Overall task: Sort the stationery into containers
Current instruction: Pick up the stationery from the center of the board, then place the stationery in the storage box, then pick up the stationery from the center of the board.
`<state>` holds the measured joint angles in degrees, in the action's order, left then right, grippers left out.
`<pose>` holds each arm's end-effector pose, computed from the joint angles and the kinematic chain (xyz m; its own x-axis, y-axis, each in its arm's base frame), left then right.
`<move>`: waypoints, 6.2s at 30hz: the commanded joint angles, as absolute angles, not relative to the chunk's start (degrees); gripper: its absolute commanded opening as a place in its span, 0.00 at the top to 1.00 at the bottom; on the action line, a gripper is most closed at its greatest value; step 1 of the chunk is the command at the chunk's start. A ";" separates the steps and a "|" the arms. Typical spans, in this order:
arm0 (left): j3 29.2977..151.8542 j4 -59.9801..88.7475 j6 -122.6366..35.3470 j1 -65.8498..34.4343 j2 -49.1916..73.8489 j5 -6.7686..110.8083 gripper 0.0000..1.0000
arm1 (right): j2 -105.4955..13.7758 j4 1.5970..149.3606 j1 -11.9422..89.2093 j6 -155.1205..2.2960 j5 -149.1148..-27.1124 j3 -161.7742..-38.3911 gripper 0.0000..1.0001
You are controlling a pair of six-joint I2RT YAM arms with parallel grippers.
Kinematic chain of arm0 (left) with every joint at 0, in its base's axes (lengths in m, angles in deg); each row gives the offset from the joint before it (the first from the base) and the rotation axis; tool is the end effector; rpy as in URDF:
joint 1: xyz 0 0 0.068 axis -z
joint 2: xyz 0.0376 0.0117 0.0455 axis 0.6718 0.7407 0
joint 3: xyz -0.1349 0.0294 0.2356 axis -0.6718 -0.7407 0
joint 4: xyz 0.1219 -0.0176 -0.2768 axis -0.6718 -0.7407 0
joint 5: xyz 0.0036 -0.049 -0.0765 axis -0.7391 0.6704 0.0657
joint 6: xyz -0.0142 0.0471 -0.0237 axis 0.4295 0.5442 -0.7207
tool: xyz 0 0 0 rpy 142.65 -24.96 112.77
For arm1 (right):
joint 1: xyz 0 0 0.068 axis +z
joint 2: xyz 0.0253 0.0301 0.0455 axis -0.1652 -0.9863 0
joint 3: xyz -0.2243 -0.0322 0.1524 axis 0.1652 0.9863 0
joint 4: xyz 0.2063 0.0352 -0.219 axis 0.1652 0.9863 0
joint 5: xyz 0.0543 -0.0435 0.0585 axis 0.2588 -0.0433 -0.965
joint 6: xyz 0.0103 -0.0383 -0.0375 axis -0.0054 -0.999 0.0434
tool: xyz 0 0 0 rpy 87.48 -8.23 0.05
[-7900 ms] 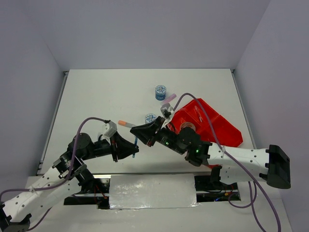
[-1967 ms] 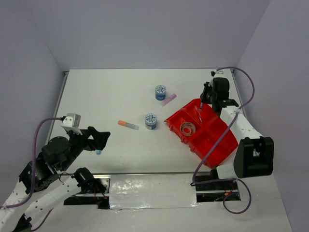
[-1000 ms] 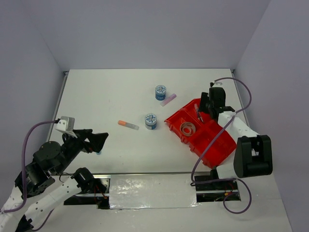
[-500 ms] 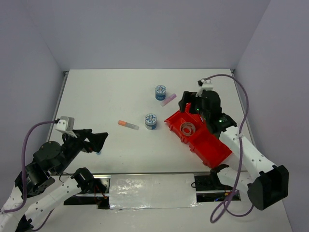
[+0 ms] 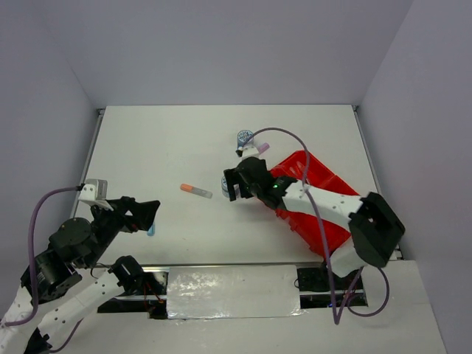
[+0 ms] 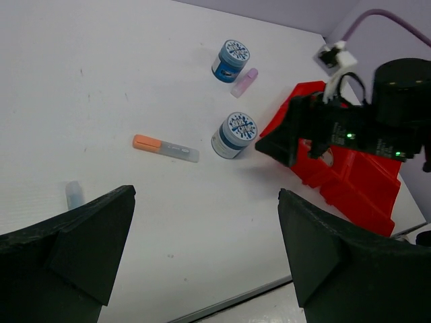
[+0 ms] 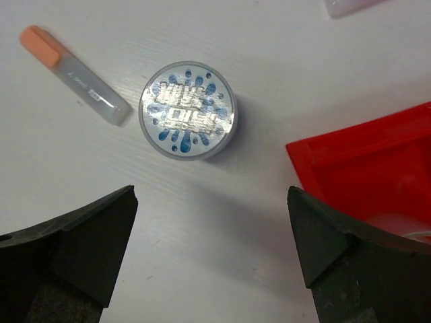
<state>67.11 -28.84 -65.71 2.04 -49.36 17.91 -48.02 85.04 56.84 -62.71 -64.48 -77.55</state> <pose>0.0627 -0.0386 0.3795 -0.2395 -0.4627 -0.8535 0.2217 0.8298 -0.5121 0.2460 0.2520 0.2122 -0.6084 -0.1629 -0.7768 -0.3750 0.9215 0.1005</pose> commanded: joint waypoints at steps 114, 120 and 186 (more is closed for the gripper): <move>67.98 -29.47 -68.72 13.08 -54.91 14.05 0.01 | -4.33 112.52 45.89 -41.46 -50.05 -65.66 0.00; 68.15 -29.56 -68.89 13.08 -53.68 13.96 0.01 | -21.05 97.57 48.35 -53.85 -59.47 -74.35 0.00; 67.98 -28.94 -67.75 13.34 -51.91 14.49 0.01 | -21.06 106.58 36.40 -44.96 -47.61 -75.56 1.00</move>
